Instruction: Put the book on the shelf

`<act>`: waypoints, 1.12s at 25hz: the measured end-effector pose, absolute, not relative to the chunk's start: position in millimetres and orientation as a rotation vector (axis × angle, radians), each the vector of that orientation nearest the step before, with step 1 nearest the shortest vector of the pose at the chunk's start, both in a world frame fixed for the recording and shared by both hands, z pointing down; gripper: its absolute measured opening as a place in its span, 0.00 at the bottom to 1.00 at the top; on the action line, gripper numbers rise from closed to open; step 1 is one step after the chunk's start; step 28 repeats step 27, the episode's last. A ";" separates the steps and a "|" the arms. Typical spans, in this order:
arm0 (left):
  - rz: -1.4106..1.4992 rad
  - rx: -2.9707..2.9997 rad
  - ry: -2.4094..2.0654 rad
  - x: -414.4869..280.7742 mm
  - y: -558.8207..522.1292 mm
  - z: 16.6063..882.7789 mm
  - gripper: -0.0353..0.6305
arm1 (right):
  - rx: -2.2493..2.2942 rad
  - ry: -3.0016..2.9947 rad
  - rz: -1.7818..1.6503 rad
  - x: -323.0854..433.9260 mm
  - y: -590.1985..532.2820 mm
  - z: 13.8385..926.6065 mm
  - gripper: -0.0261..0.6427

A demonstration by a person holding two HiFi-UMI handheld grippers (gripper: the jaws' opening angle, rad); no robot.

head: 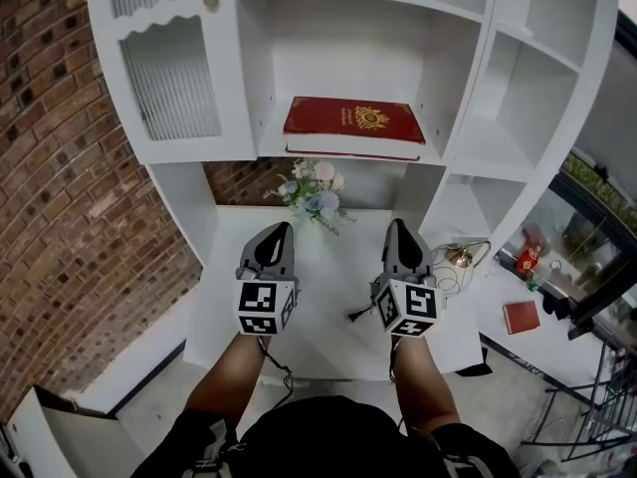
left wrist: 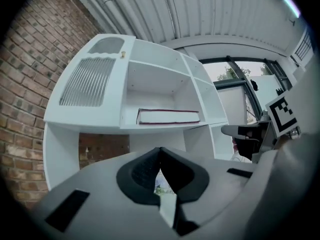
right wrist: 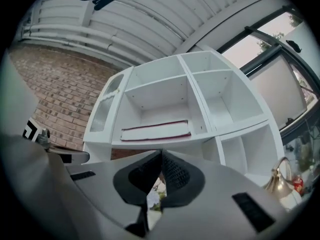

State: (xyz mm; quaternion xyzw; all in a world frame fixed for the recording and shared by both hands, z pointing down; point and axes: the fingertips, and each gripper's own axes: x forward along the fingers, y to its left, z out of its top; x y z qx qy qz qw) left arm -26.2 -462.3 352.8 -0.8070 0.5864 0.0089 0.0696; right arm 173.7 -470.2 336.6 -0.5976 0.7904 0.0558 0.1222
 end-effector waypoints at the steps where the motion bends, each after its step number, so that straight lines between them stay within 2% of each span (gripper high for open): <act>1: 0.020 -2.437 1.766 -25.4 -459.4 357.7 0.07 | -1.750 2.325 0.147 171.2 -467.9 344.7 0.06; 28: 0.019 -2.502 1.756 -7.2 -429.9 374.2 0.07 | -1.657 2.385 0.009 166.5 -437.5 370.6 0.06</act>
